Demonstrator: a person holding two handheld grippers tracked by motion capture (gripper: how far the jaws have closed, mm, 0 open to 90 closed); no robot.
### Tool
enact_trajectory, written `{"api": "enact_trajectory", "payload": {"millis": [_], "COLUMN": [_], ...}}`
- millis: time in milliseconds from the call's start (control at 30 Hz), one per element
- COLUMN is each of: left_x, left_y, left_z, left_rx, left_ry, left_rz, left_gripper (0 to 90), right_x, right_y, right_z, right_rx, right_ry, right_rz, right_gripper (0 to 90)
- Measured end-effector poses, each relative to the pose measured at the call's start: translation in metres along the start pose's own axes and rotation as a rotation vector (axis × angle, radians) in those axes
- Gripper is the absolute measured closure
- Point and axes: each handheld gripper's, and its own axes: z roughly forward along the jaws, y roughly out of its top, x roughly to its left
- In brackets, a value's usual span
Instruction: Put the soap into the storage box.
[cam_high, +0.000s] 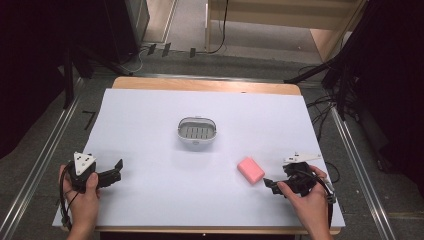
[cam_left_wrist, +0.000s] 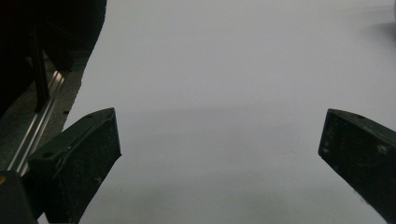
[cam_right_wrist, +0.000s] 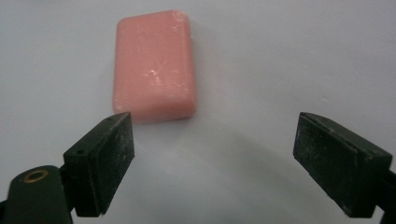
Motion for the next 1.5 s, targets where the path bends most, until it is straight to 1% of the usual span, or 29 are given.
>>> {"api": "enact_trajectory", "payload": {"millis": [33, 67, 167, 200, 233, 367, 533, 600, 633, 733, 767, 900, 1067, 1100, 1200, 1233, 1300, 1333, 1367, 1400, 1433, 1500], "left_x": [0.0, 0.0, -0.001, -0.001, -0.001, -0.001, -0.001, -0.001, -0.001, -0.002, -0.002, -0.002, -0.002, -0.002, -0.002, -0.002, -0.002, -0.002, -0.002, -0.002, -0.002, -0.002], "left_y": [0.0, 0.0, 0.0, 0.0, 0.0, 0.0, 0.0, 0.0, 0.0, 0.0, 0.0, 0.0, 0.0, 0.0, 0.0, 0.0, 0.0, 0.0, 0.0, 0.0, 0.0, 0.0], "left_z": [0.0, 0.0, 0.0, 0.0, 0.0, 0.0, 0.0, 0.0, 0.0, 0.0, 0.0, 0.0, 0.0, 0.0, 0.0, 0.0, 0.0, 0.0, 0.0, 0.0, 0.0, 0.0], "left_rx": [0.001, 0.0, -0.001, -0.001, -0.001, 0.0, 0.003, 0.005, 0.004, 0.003, 0.004, 0.003, 0.003, 0.002, 0.003, 0.002, 0.002, 0.002, 0.003, 0.003, 0.002, 0.002], "left_ry": [0.002, 0.002, 0.0, 0.0, 0.001, 0.002, 0.006, 0.004, 0.005, 0.005, 0.005, 0.005, 0.003, 0.002, 0.003, 0.004, 0.001, 0.001, 0.002, 0.002, 0.002, 0.004], "left_rz": [0.005, 0.007, 0.01, 0.01, 0.01, 0.013, 0.013, 0.013, 0.014, 0.014, 0.015, 0.014, 0.016, 0.016, 0.017, 0.017, 0.019, 0.019, 0.022, 0.022, 0.023, 0.025], "left_gripper": [0.0, 0.0, 0.0, 0.0, 0.0, 0.0, 0.0, 0.0, 0.0, 0.0, 0.0, 0.0, 0.0, 0.0, 0.0, 0.0, 0.0, 0.0, 0.0, 0.0, 0.0, 0.0], "right_x": [0.001, 0.004, 0.01, 0.01, 0.015, 0.023, 0.034, 0.038, 0.039, 0.04, 0.041, 0.043, 0.042, 0.042, 0.043, 0.043, 0.043, 0.043, 0.044, 0.044, 0.044, 0.044], "right_y": [0.002, 0.005, 0.011, 0.011, 0.015, 0.022, 0.031, 0.035, 0.036, 0.039, 0.041, 0.042, 0.042, 0.042, 0.041, 0.041, 0.04, 0.04, 0.04, 0.04, 0.04, 0.04], "right_z": [0.001, 0.003, 0.008, 0.008, 0.011, 0.015, 0.022, 0.026, 0.029, 0.033, 0.038, 0.046, 0.051, 0.053, 0.055, 0.056, 0.057, 0.057, 0.057, 0.057, 0.058, 0.058], "right_rx": [0.007, 0.023, 0.055, 0.055, 0.064, 0.071, 0.08, 0.089, 0.095, 0.111, 0.125, 0.158, 0.18, 0.191, 0.195, 0.201, 0.195, 0.195, 0.2, 0.2, 0.206, 0.209], "right_ry": [0.005, 0.018, 0.043, 0.043, 0.04, 0.045, 0.044, 0.036, 0.028, 0.021, 0.017, -0.002, -0.018, -0.029, -0.034, -0.052, -0.067, -0.067, -0.046, -0.046, -0.06, -0.061], "right_rz": [-0.012, -0.019, -0.024, -0.024, -0.03, -0.037, -0.042, -0.052, -0.053, -0.06, -0.069, -0.068, -0.083, -0.09, -0.099, -0.104, -0.112, -0.112, -0.118, -0.118, -0.13, -0.127], "right_gripper": [11.8, 8.7, 4.5, 4.5, 4.8, 7.2, 8.1, 12.6, 13.6, 14.9, 18.3, 21.5, 25.0, 26.8, 27.2, 28.3, 33.8, 33.8, 36.3, 36.3, 35.8, 36.3]}}
